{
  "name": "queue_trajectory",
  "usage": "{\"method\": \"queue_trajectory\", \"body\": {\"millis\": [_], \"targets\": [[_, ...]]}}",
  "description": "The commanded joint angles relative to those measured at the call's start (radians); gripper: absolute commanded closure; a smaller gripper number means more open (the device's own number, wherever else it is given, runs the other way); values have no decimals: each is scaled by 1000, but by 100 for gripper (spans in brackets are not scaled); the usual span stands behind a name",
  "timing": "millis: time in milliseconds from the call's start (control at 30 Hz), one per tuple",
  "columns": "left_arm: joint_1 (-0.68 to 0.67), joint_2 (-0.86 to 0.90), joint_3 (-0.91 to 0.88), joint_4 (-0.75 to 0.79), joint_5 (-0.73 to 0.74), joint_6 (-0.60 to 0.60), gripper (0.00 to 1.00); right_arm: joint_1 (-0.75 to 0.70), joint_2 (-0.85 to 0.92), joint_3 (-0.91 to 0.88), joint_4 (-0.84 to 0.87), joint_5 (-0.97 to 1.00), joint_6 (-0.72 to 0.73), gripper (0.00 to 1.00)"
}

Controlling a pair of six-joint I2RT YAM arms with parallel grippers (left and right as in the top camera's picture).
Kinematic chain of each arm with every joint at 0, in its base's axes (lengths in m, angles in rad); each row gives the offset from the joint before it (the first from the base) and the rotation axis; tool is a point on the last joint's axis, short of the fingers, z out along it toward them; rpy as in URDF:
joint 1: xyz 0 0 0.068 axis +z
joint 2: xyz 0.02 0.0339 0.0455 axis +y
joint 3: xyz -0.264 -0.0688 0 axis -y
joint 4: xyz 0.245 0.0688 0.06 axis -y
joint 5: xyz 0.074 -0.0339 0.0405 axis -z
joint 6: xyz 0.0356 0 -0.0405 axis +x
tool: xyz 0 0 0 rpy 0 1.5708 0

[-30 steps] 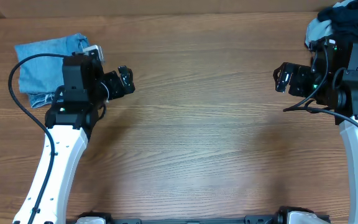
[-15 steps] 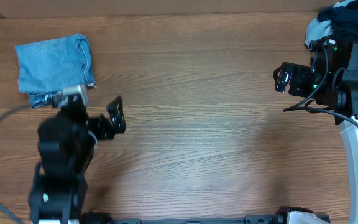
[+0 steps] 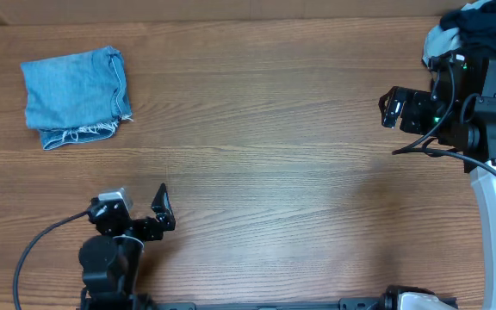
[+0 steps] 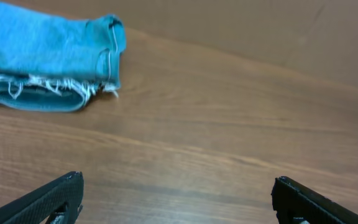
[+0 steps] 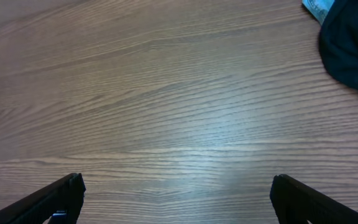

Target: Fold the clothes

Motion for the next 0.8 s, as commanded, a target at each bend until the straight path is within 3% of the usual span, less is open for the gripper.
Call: {"method": "queue_trajectory", "body": {"millis": [0, 267, 767], "targets": [[7, -72, -87, 41, -15, 26, 0, -3, -19, -1, 3, 4, 6, 0], [6, -180, -111, 60, -31, 82, 0, -3, -19, -1, 3, 4, 6, 0], [-6, -175, -112, 64, -41, 82, 0, -3, -19, -1, 3, 4, 6, 0]]}}
